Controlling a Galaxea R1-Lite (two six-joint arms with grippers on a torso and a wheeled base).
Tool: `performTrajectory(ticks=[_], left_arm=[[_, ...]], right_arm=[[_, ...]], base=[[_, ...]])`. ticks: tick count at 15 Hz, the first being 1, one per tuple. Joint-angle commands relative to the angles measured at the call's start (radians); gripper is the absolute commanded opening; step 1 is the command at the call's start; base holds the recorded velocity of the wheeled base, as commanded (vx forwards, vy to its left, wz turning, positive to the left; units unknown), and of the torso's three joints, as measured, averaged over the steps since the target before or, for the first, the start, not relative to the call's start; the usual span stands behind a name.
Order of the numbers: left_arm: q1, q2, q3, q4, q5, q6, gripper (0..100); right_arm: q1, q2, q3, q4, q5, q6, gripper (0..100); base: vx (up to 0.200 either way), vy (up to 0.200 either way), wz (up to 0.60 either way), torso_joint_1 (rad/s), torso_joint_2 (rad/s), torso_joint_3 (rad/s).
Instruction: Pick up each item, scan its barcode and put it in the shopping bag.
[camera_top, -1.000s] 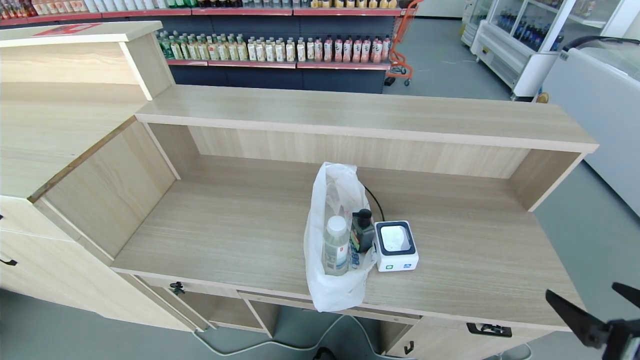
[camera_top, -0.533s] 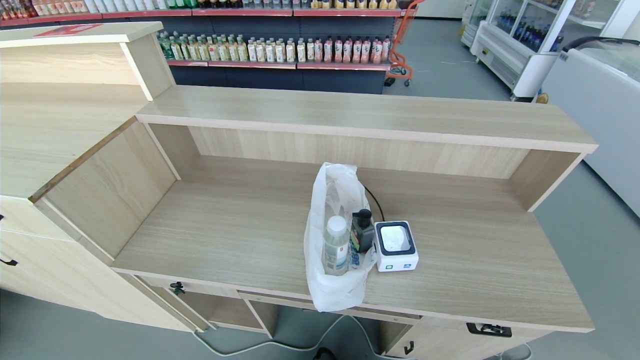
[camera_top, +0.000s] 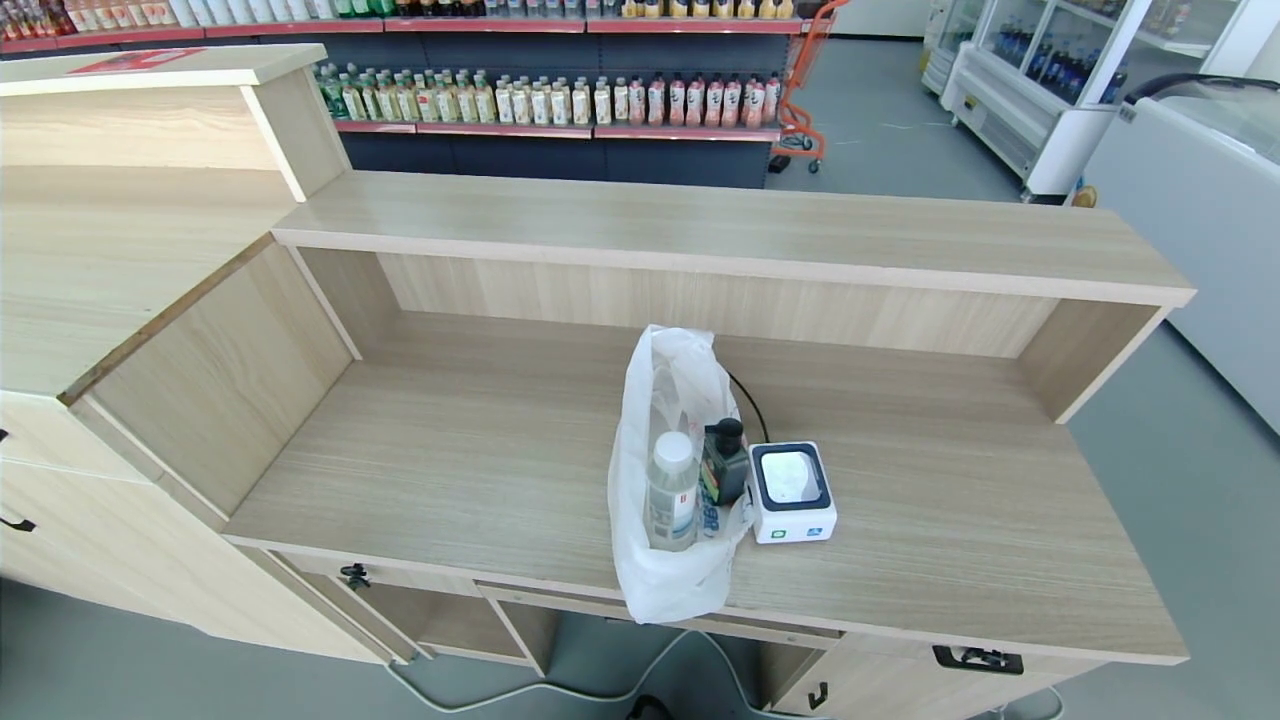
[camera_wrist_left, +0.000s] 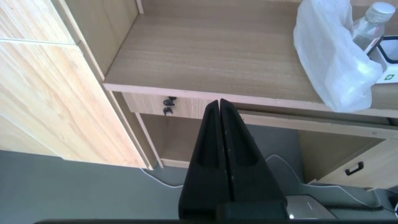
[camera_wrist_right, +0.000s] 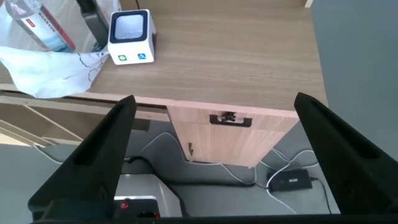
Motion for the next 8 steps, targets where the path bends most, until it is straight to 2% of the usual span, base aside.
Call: performTrajectory(ticks=[1, 8], left_arm=[[0.0, 0.0, -0.001, 0.0, 0.001, 0.0, 0], [0.0, 0.0, 0.0, 0.0, -0.001, 0.0, 0]], right_arm=[[-0.029, -0.048, 0.0, 0.0, 0.0, 0.0, 100], [-0.032, -0.073, 0.0, 0.0, 0.0, 0.0, 100]], base=[[0.0, 0.0, 0.0, 0.0, 0.0, 0.0], [0.0, 0.0, 0.0, 0.0, 0.0, 0.0]])
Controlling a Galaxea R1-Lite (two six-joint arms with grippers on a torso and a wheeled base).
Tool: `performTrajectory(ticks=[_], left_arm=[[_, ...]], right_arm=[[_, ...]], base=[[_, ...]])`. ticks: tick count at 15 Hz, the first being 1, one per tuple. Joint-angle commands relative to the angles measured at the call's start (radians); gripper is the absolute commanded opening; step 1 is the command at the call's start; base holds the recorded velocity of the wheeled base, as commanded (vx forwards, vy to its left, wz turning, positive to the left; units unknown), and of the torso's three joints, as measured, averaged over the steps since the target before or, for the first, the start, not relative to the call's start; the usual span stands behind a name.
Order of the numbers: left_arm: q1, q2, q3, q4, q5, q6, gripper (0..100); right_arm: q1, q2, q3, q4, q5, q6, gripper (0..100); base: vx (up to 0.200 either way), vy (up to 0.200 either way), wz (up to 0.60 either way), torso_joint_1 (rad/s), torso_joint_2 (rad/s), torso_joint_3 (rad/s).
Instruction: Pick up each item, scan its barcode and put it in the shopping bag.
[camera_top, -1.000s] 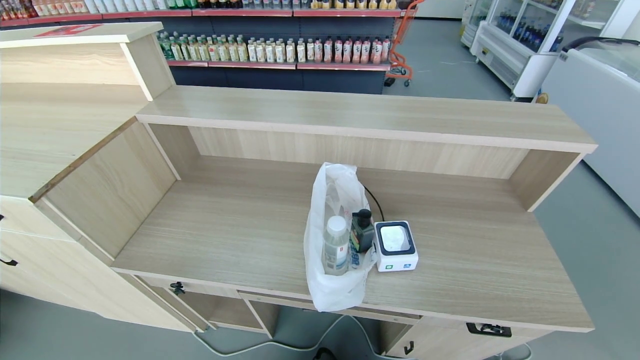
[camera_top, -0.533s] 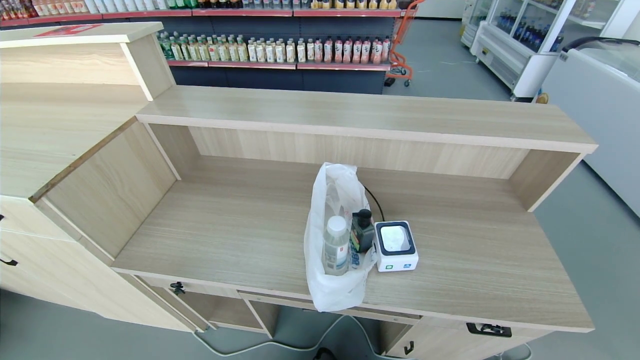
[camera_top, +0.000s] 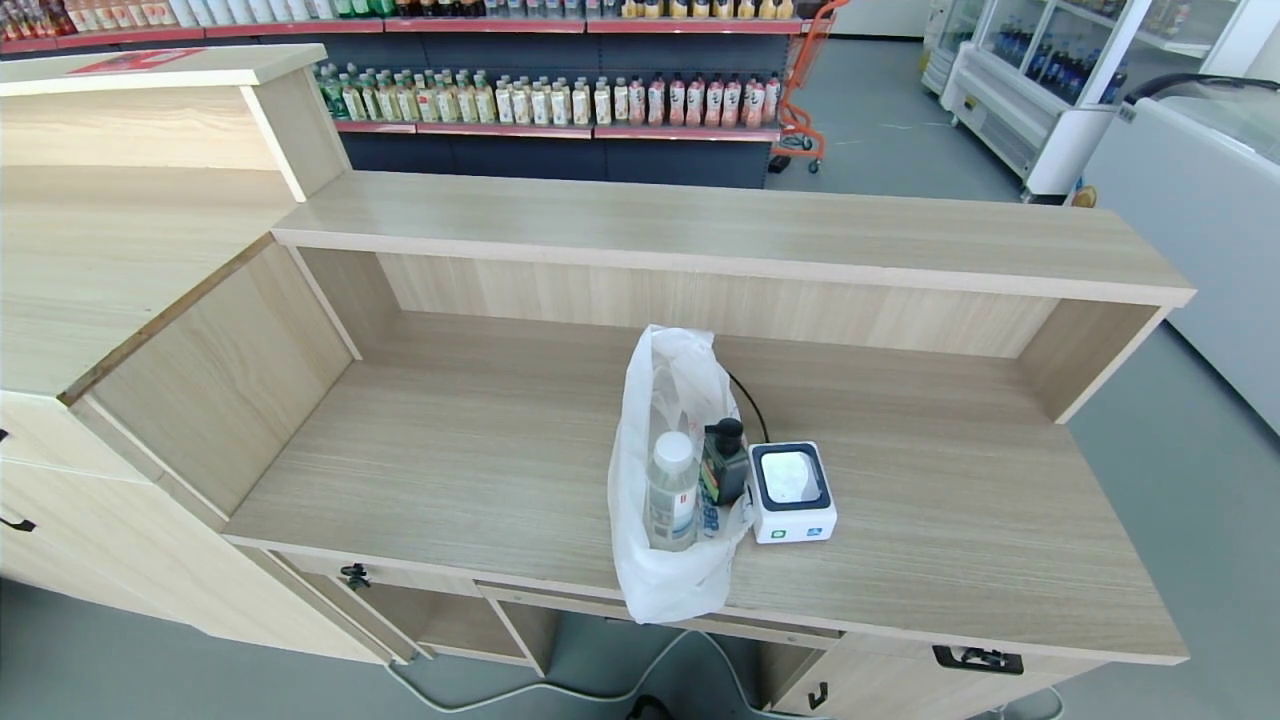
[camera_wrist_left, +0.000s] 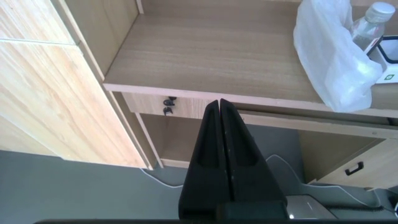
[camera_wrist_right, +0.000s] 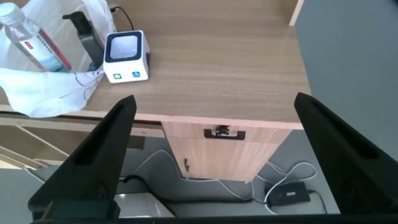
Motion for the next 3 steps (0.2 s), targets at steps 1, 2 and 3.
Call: performTrajectory(ticks=[1, 2, 3], left_arm=[[0.0, 0.0, 0.0, 0.0, 0.0, 0.0, 0], [0.0, 0.0, 0.0, 0.0, 0.0, 0.0, 0], [0.0, 0.0, 0.0, 0.0, 0.001, 0.0, 0]], right_arm=[[0.0, 0.003, 0.0, -0.001, 0.0, -0.001, 100], [0.0, 0.003, 0.0, -0.001, 0.0, -0.002, 100], [0.0, 0.003, 0.0, 0.001, 0.0, -0.002, 100]], base=[[0.0, 0.0, 0.0, 0.0, 0.0, 0.0], [0.0, 0.0, 0.0, 0.0, 0.0, 0.0], [0.0, 0.0, 0.0, 0.0, 0.0, 0.0]])
